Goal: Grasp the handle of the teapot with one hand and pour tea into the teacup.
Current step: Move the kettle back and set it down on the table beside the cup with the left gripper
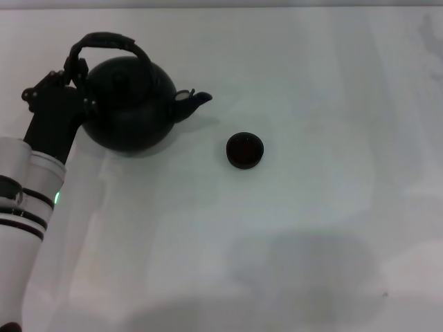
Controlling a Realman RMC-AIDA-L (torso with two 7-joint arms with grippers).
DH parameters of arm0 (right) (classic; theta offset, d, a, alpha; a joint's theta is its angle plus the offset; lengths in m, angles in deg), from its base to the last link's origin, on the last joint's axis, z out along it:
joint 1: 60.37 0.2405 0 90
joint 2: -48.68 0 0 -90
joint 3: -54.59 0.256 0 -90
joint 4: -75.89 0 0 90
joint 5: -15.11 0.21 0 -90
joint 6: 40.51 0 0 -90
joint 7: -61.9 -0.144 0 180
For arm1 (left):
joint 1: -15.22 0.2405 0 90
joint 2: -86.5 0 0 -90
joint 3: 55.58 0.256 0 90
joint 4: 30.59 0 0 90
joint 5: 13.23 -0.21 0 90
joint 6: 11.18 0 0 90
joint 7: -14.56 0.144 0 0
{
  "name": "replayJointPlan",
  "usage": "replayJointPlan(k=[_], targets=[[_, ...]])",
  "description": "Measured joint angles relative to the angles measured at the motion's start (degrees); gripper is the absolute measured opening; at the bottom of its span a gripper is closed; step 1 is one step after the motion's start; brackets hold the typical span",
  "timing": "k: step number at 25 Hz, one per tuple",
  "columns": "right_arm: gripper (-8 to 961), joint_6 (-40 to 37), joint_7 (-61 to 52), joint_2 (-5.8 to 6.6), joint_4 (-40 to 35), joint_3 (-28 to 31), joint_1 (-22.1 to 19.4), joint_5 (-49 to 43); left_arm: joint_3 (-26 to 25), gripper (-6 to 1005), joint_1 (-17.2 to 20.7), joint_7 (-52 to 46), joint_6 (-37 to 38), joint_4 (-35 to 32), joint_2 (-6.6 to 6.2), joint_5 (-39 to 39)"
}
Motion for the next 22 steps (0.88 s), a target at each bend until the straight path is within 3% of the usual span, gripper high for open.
replayJointPlan(k=[21,22], targets=[[871,0.0,0.0,-0.1,0.0,0.6,-0.2,0.0,0.5,94,1.2,-1.1,-2.8,-0.8,-0.12,-0.6],[871,0.0,0.0,-0.1,0.0,0.6,-0.2,0.0,0.5,130,1.2,-1.1,-2.8,-0.8,-0.12,-0.6]])
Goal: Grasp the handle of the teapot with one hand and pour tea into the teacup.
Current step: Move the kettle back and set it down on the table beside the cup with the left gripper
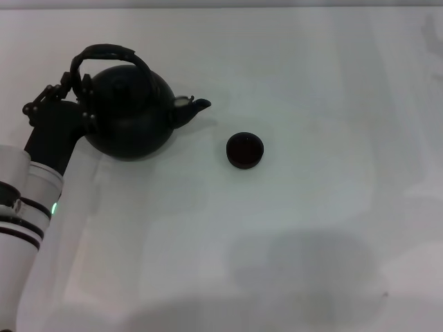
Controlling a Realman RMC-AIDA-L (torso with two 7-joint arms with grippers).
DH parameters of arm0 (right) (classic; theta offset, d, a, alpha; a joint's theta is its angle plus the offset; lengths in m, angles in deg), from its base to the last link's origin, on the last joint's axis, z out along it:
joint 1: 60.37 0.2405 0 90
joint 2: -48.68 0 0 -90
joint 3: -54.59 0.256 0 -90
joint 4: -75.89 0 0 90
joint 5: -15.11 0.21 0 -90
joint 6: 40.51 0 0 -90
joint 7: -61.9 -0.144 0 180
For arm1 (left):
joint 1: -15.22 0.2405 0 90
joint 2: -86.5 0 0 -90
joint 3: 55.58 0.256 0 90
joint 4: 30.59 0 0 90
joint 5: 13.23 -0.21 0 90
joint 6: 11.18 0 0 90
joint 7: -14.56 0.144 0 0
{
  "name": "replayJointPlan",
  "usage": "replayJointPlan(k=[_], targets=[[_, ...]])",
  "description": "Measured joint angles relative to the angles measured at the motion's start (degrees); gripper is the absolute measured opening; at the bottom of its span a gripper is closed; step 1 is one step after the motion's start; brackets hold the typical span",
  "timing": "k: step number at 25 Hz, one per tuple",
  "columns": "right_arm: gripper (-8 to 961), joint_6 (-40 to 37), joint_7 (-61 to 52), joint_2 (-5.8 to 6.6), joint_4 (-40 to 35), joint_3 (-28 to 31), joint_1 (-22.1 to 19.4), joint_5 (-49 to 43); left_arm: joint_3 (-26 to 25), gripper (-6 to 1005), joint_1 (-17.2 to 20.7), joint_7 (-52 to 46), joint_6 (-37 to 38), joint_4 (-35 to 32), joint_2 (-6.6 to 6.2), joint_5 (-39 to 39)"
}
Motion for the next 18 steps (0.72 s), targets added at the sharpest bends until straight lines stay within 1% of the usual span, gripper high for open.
replayJointPlan(k=[5,8,14,18], targets=[[871,0.0,0.0,0.06,0.0,0.0,-0.1,0.0,0.2,293,0.3,0.0,1.3,0.0,-0.16,0.0],[870,0.0,0.0,0.09,0.0,0.0,-0.2,0.0,1.0,383,0.9,0.0,3.8,0.0,-0.12,0.0],[870,0.0,0.0,0.1,-0.5,0.0,-0.3,0.0,4.6,627,2.6,-0.2,8.1,0.0,-0.13,0.0],[870,0.0,0.0,0.1,-0.6,-0.3,-0.3,0.0,5.8,808,4.1,-2.6,8.6,-0.1,-0.1,0.0]])
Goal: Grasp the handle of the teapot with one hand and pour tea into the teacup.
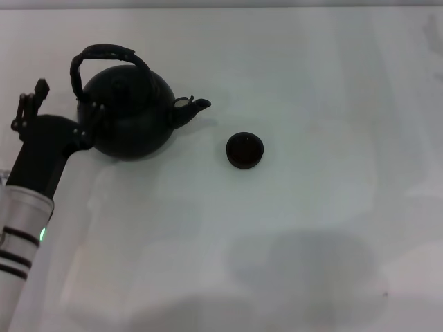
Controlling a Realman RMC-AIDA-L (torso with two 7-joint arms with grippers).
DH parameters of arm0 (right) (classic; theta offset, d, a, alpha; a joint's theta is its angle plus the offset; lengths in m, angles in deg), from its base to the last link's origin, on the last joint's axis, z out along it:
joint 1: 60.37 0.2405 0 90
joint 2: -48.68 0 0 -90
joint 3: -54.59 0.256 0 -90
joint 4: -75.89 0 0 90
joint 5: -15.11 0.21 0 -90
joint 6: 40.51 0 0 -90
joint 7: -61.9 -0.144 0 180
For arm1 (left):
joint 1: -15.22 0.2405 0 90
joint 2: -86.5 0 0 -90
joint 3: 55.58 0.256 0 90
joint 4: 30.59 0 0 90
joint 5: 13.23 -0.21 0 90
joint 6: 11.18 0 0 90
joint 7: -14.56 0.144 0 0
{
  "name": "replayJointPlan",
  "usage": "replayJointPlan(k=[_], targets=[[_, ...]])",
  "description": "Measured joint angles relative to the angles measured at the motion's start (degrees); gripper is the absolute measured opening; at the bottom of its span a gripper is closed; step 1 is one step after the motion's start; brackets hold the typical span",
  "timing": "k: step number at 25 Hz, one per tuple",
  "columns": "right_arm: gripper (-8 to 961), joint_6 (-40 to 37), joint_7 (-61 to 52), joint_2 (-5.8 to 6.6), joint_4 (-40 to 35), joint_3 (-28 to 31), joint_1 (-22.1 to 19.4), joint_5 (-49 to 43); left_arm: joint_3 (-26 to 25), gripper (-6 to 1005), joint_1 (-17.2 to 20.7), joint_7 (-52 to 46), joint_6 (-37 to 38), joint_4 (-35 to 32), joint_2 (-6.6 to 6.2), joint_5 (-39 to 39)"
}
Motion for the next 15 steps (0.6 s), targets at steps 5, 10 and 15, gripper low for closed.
replayJointPlan(k=[5,10,15], targets=[[870,0.0,0.0,0.0,-0.1,-0.3,0.0,0.0,0.3,863,3.2,-3.4,4.2,-0.1,0.07,0.9],[871,0.0,0.0,-0.01,-0.1,-0.7,-0.1,-2.0,-0.4,875,5.5,-4.0,7.1,-2.2,-0.02,8.3],[870,-0.5,0.0,-0.14,-0.1,-1.1,-0.5,-2.5,-0.4,868,4.7,-11.1,4.9,-7.4,-0.55,16.2]])
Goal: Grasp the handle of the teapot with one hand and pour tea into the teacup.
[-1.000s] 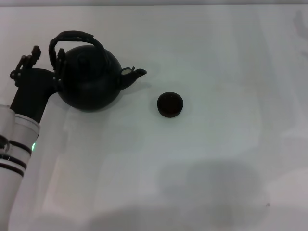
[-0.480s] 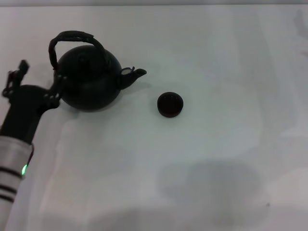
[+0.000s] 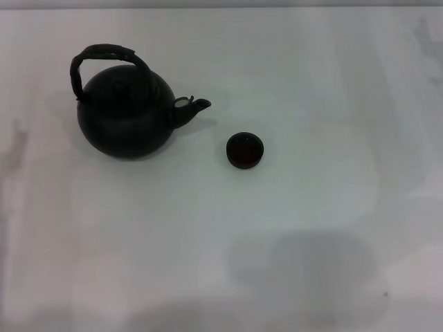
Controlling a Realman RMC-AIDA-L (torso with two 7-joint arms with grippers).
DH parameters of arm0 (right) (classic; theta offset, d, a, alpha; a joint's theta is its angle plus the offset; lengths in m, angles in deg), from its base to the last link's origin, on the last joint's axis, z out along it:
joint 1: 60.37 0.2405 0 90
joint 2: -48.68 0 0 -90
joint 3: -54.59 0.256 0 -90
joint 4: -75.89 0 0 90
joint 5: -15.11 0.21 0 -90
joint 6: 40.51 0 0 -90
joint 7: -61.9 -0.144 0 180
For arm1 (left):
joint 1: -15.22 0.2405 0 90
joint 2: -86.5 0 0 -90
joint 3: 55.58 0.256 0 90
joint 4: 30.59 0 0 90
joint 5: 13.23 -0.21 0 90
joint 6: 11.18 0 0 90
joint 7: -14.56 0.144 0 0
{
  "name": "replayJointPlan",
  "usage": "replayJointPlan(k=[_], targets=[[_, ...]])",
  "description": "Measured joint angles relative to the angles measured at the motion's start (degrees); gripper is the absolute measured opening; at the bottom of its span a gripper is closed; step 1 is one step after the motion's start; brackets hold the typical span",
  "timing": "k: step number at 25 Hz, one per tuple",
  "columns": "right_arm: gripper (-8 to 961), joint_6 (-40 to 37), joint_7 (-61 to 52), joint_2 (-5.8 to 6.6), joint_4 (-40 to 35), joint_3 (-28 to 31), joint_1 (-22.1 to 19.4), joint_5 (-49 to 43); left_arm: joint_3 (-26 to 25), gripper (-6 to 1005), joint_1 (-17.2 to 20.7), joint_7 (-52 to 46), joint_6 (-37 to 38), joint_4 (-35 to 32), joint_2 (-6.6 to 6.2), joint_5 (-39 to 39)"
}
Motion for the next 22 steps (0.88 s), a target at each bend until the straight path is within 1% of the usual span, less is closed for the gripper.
replayJointPlan(k=[3,5,6,10,22], targets=[[870,-0.3,0.0,0.0,0.0,-1.4,-0.3,-2.4,0.0,866,-0.7,-7.1,-1.9,-3.2,-0.16,2.1],[871,-0.4,0.0,0.04,0.0,-2.6,-0.4,-5.1,0.0,865,-0.7,-7.1,-1.9,-3.2,-0.16,2.1],[871,-0.4,0.0,0.05,0.0,-3.0,-0.4,-6.1,0.0,864,-1.3,-8.8,-2.6,-4.3,-0.17,3.4],[871,-0.1,0.1,-0.05,0.0,-3.1,-0.5,-7.1,-0.1,863,-2.2,-8.5,-4.7,-4.4,-0.18,5.3],[871,0.2,0.5,-0.12,0.0,-3.1,-1.7,-7.2,0.5,862,-3.1,-8.5,-7.8,-4.5,-0.2,4.6]])
